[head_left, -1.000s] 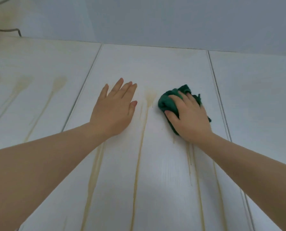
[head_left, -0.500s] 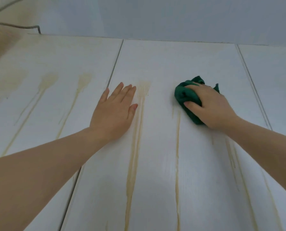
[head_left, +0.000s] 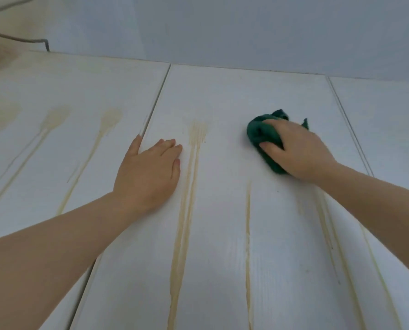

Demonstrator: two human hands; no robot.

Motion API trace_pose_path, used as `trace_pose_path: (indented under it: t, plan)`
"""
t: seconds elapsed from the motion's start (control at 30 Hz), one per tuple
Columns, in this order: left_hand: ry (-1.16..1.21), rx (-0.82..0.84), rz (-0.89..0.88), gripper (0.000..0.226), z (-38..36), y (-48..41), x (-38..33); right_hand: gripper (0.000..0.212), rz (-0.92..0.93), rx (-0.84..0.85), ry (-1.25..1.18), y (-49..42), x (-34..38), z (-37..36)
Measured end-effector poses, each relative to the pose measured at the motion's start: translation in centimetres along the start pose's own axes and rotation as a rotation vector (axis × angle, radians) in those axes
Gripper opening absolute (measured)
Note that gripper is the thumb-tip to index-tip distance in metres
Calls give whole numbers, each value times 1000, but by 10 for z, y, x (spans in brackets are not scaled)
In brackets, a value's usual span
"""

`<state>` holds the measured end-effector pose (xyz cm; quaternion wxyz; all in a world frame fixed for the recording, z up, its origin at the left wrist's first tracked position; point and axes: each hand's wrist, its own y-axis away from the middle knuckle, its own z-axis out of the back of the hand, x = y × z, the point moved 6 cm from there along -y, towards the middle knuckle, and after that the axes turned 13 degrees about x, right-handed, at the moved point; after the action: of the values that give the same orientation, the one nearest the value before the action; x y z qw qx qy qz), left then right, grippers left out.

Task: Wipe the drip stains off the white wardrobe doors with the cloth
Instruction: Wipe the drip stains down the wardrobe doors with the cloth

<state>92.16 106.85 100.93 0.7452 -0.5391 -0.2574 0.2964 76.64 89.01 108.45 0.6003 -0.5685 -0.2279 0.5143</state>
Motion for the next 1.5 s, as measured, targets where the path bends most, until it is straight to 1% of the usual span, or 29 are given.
trace_pose_path:
  t: [0.07, 0.1, 0.13, 0.17, 0.27, 0.3, 0.37, 0.4, 0.47, 0.53, 0.6, 0.67, 0.7, 0.73, 0.83, 0.87, 0.9, 0.93, 0.97, 1.07, 1.1, 1.13, 1.23, 1.27, 1.3, 1.37, 1.4, 1.43, 1.5]
  plan:
    - [17, -11, 17, 47, -1, -1, -2, 46, -355, -164, -111, -6, -32, 12]
    - [22, -19, 23, 47, -2, -1, -4, 46, -459, -204, -135, -9, -28, 9]
    - [34, -27, 25, 47, -4, -2, -5, 47, -465, -204, -136, -14, -13, 2]
    - [49, -37, 24, 47, -4, -3, -4, 47, -374, -181, -124, -20, 13, -8]
    - [103, -108, 6, 53, -1, -1, 1, 47, 69, -84, -65, -17, 103, -40]
    - [120, -129, -7, 57, 0, 0, 3, 47, 158, -50, -52, -12, 120, -46]
    - [125, -126, -9, 57, 0, 1, 3, 47, 224, -58, -32, -14, 114, -38]
    - [129, -114, 3, 52, -1, 1, 5, 47, 211, -93, -12, -20, 100, -29]
    - [146, -99, 21, 43, -2, 1, 6, 43, 25, -161, -36, -35, 46, -8]
    - [155, -90, 14, 43, -1, 2, 6, 43, -283, -223, -52, -34, -16, 7]
    - [169, -56, -11, 44, -3, 0, 5, 46, -525, -209, -60, -21, -51, 14]
    - [205, -14, -39, 44, -5, -2, 13, 45, -603, -192, -122, -26, -43, 10]
    - [222, 17, -61, 45, -7, -3, 15, 45, -570, -192, -148, -31, -24, 8]
    - [224, 48, -82, 45, -9, -2, 17, 44, -463, -192, -159, -36, 3, 4]
    - [141, 88, -116, 48, -14, -2, 21, 42, 64, -102, -98, -38, 96, -25]
    - [104, 86, -117, 49, -14, -1, 20, 42, 186, -60, -80, -35, 113, -30]
    - [65, 89, -113, 49, -14, 1, 18, 41, 247, -21, -67, -36, 116, -29]
    - [26, 93, -104, 50, -15, 2, 17, 39, 231, 9, -64, -43, 107, -24]
    - [-4, 92, -91, 50, -16, 3, 16, 38, 153, 15, -85, -53, 91, -17]
    - [-19, 67, -74, 52, -17, 4, 17, 39, -206, -102, -98, -74, 57, -4]
    - [-4, 57, -72, 53, -17, 6, 17, 42, -204, -114, -60, -74, 66, -9]
    - [9, 41, -65, 55, -17, 7, 17, 43, -112, -106, -45, -72, 84, -17]
    - [-2, -3, 18, 60, -15, 11, 22, 43, 279, 23, -49, -48, 131, -40]
    - [-11, 3, 49, 61, -15, 12, 22, 43, 309, 36, -41, -49, 127, -37]
    - [-19, 15, 67, 61, -16, 13, 22, 42, 246, 21, -57, -58, 115, -30]
    - [-14, 33, 78, 59, -17, 13, 22, 40, 5, -36, -127, -74, 89, -19]
    - [0, 35, 73, 59, -16, 12, 24, 40, -66, -61, -142, -76, 88, -18]
    - [21, 39, 63, 58, -16, 11, 25, 41, -46, -55, -130, -72, 96, -20]
    - [70, 34, 37, 57, -16, 11, 25, 44, 212, -15, -91, -50, 124, -29]
